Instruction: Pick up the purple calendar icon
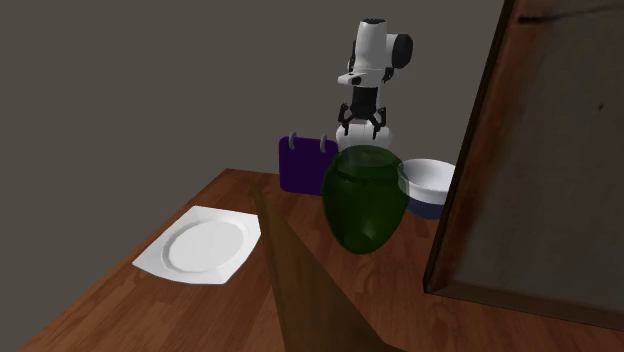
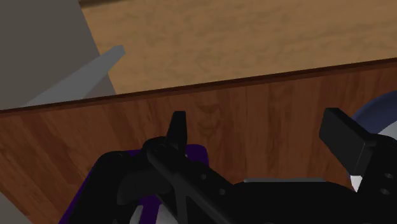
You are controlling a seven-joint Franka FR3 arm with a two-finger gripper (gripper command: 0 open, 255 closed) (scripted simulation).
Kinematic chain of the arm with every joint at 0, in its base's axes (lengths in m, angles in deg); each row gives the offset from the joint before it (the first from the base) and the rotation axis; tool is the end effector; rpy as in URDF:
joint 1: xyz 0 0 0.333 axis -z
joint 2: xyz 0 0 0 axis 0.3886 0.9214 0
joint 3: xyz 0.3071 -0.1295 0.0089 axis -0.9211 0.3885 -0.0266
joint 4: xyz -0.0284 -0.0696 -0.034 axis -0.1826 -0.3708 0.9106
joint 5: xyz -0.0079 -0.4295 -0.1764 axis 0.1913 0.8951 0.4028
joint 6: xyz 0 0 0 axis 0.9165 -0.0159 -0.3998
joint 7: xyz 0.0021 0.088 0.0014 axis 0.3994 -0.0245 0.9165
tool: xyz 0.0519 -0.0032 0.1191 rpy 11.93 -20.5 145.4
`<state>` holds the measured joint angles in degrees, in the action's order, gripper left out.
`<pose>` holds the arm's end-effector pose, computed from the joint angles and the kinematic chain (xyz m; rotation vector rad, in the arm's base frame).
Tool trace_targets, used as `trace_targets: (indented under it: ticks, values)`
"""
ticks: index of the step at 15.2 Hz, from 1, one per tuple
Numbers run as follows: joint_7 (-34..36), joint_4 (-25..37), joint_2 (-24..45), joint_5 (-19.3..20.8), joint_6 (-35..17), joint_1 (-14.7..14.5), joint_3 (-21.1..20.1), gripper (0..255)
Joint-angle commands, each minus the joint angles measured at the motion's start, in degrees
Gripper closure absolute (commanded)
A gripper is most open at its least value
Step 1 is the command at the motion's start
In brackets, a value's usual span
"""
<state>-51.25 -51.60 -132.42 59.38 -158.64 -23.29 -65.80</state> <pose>0.3822 0.0017 0.6042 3.1181 -0.1893 0.1466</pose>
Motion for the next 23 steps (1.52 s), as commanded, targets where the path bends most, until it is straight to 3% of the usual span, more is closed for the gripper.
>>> trace_targets:
  ticks: [1, 7, 13, 23]
  values:
    - [0.0, 0.0, 0.0, 0.0, 0.0, 0.0, 0.0, 0]
    - [5.0, 17.2, 17.2, 4.8, 5.5, 3.7, -1.6, 0]
    - [9.6, 38.0, 34.7, 10.4, 14.7, 6.3, -2.7, 0]
    - [10.6, 30.3, 33.0, 10.3, 8.7, 6.3, -2.4, 0]
